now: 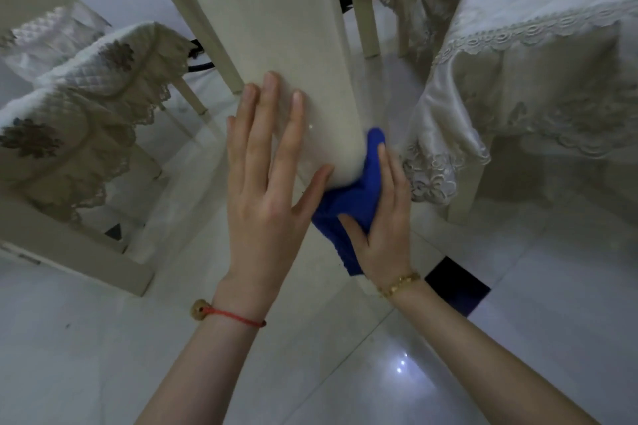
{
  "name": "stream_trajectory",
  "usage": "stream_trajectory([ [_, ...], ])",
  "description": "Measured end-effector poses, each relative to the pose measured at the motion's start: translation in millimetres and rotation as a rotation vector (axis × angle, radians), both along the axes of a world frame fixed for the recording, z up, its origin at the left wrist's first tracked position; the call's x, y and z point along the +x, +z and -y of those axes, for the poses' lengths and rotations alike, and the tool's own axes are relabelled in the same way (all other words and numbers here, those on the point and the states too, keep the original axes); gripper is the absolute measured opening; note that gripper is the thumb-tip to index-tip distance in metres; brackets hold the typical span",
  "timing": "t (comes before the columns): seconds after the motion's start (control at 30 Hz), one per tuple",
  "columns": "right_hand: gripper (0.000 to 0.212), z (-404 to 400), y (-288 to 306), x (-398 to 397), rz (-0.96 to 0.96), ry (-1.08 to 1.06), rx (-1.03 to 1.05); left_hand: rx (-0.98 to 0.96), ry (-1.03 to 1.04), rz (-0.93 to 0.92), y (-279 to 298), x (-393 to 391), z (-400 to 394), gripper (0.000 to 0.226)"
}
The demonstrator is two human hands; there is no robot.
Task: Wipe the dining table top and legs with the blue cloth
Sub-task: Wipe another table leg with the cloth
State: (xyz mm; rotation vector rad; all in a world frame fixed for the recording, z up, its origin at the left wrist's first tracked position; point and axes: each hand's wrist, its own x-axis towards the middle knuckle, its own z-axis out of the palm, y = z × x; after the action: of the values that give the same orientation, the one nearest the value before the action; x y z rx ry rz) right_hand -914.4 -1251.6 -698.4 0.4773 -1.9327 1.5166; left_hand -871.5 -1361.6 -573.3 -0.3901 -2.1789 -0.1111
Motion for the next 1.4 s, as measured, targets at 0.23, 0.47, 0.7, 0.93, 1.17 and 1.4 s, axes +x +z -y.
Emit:
stream_trajectory([
  [0.23,0.084,-7.7,-54.5,5.8,0.126,0.041,0.046,-0.021,0.01,-0.005,0.4,0.2,1.7,0.062],
  [0.47,0.075,3.5,-2.6,6.4,0.054,-0.037,-0.009,-0.007,0.009,0.003,-2.1,-1.7,1.9,0.063],
  [0.7,0.08,-3.4,-40.8,6.8,0.064,-0.035,0.088,-0.035,0.035,-0.007,-2.4,-1.5,3.7,0.065],
  [0.93,0.087,-36.3,-118.0,35.6,0.361,0.008,0.271,-0.085,0.031,0.064,-46.7,17.1,-3.7,0.068],
  [1.17,0.077,-2.8,-73.7,25.0,0.249,-0.036,0.054,-0.111,0.101,0.183,-77.0,17.3,-2.0,0.071],
  [1.4,0.099,-10.7,-149.0,26.1,0.634,0.171,-0.131,-0.129,0.145,0.162,-83.8,9.6,0.1,0.074],
])
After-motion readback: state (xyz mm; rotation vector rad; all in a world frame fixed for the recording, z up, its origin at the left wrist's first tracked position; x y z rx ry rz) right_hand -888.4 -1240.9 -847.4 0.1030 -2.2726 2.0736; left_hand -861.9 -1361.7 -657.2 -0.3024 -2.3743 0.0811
